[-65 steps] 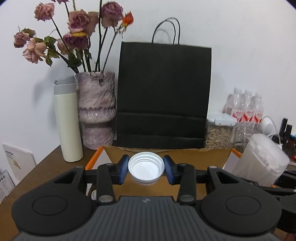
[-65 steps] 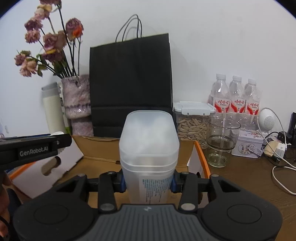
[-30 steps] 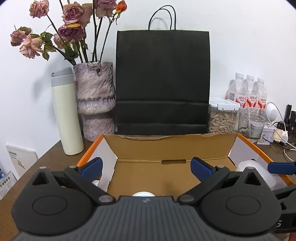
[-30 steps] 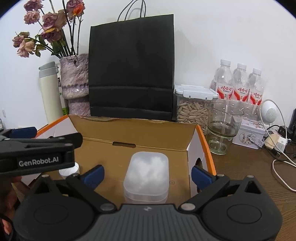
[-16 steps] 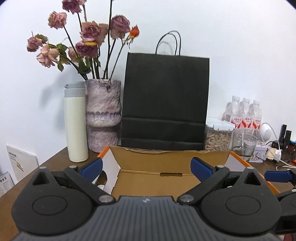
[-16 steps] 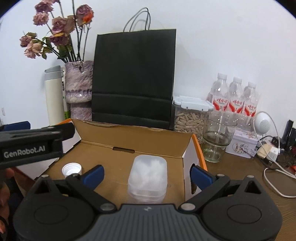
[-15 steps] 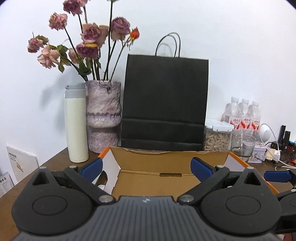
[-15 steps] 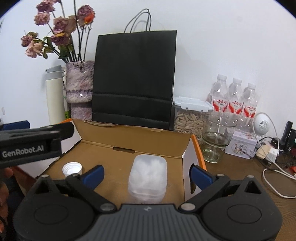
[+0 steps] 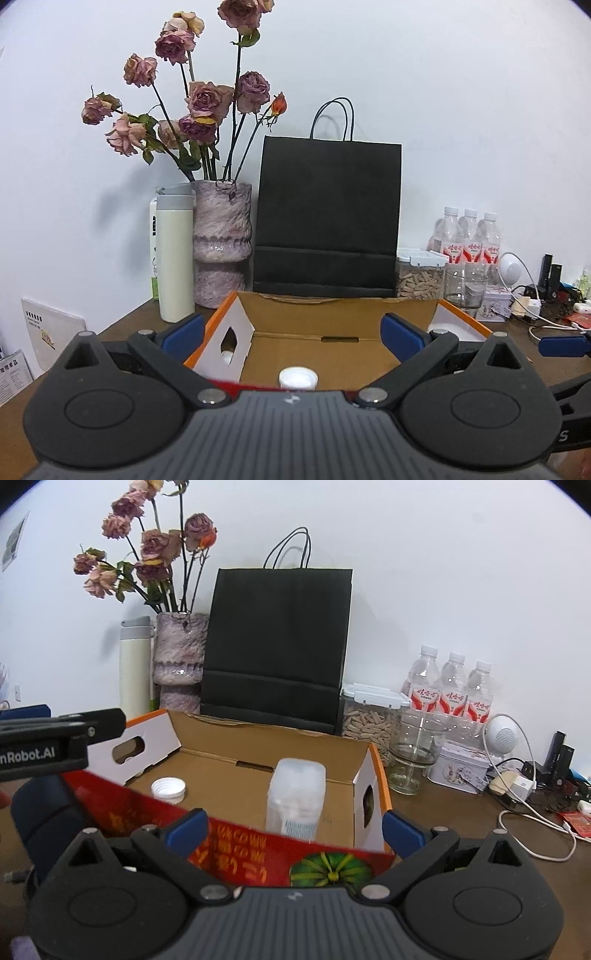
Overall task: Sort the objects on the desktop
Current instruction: 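Move right gripper to the yellow-and-white plush toy, then close right gripper on the plush toy's body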
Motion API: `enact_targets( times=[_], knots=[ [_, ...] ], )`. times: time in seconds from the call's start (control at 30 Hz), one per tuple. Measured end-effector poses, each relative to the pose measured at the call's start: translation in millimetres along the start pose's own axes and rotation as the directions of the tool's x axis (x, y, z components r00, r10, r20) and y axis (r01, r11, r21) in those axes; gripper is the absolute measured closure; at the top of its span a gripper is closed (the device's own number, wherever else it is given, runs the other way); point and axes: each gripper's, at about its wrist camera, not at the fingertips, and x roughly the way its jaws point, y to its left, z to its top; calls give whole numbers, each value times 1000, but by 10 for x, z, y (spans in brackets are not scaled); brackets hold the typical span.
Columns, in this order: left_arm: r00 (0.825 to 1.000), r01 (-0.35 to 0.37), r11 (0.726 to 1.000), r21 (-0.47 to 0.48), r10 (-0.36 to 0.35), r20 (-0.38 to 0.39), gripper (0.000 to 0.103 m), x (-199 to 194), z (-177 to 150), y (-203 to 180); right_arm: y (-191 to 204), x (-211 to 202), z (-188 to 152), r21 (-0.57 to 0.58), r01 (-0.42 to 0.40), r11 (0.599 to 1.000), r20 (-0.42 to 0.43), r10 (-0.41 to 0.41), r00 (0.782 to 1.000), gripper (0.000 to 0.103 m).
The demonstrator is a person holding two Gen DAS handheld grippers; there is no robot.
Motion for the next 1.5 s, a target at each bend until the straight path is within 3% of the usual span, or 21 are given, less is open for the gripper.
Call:
enact_targets(
  times=[0.7, 1.03, 1.27, 1.5],
  knots=[
    [995, 41, 999, 9, -40, -95, 0, -655, -321, 175, -40, -774, -506, 65, -17, 998, -30, 19, 999, 2],
    [991, 101, 991, 86, -92, -100, 0, -775, -424, 18, 75, -885, -641, 47, -28, 998, -50, 30, 998, 2],
    [991, 72, 995, 75, -63, -117, 0, -748, -435, 48, 144, -855, -623, 89, -66, 994, -68, 72, 995, 3],
    [989, 77, 996, 50, -70, -128, 0, -734, -413, 110, 246, -665, -580, 127, -63, 990, -137, 81, 987, 19]
  ],
)
